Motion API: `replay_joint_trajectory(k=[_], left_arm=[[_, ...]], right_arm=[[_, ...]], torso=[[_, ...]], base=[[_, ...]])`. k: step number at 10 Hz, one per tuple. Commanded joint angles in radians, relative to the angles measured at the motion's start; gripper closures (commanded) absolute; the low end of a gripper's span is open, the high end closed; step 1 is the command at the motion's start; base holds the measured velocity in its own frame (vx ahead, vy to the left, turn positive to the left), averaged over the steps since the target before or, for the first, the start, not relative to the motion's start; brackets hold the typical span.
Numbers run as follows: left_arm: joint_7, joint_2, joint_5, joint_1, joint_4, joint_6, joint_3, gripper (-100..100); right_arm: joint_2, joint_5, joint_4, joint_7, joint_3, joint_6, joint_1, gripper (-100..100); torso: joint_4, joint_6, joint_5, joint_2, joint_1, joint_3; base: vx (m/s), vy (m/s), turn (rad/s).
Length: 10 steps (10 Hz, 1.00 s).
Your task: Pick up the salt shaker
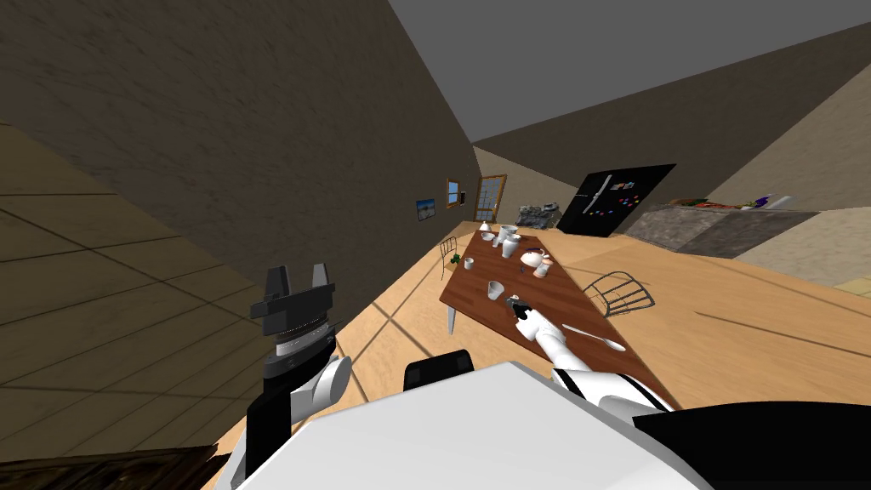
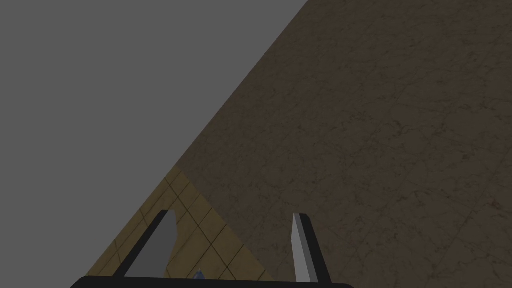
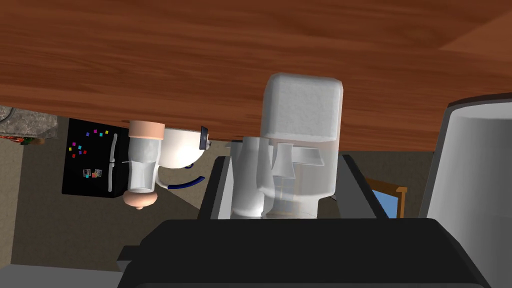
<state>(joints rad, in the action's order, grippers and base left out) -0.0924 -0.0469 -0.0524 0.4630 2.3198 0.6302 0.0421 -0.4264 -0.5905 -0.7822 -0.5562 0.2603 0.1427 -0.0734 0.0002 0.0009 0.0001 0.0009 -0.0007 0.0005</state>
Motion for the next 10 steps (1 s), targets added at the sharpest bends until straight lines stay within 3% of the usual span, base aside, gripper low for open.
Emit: replay_joint_trajectory(k=[1, 4, 5, 6, 10], left_arm=[[0.000, 0.000, 0.000, 0.000, 0.000, 0.000, 0.000, 0], [0.000, 0.000, 0.000, 0.000, 0.000, 0.000, 0.000, 0], [0.000, 0.000, 0.000, 0.000, 0.000, 0.000, 0.000, 0], [0.000, 0.000, 0.000, 0.000, 0.000, 0.000, 0.000, 0], [0.000, 0.000, 0.000, 0.000, 0.000, 0.000, 0.000, 0]], right_arm=[[0.000, 0.000, 0.000, 0.000, 0.000, 0.000, 0.000, 100], [0.000, 0.001, 0.000, 0.001, 0.001, 0.000, 0.000, 100], [0.000, 0.000, 0.000, 0.001, 0.001, 0.000, 0.000, 0], [-0.027, 0.027, -0.022, 0.016, -0.032, -0.007, 0.030, 100], [-0.101, 0.090, -0.060, 0.057, -0.106, -0.043, 0.104, 100]], torso=[[0.000, 0.000, 0.000, 0.000, 0.000, 0.000], [-0.001, 0.000, 0.000, -0.001, 0.001, -0.001], [-0.001, 0.000, 0.000, -0.001, 0.001, -0.001], [-0.001, 0.000, 0.000, -0.001, 0.001, -0.001], [-0.001, 0.000, 0.002, -0.007, 0.007, -0.004]], base=[[0.000, 0.000, 0.000], [0.000, 0.000, 0.000], [0.000, 0.000, 0.000], [0.057, 0.052, -0.095], [0.087, 0.090, -0.082]])
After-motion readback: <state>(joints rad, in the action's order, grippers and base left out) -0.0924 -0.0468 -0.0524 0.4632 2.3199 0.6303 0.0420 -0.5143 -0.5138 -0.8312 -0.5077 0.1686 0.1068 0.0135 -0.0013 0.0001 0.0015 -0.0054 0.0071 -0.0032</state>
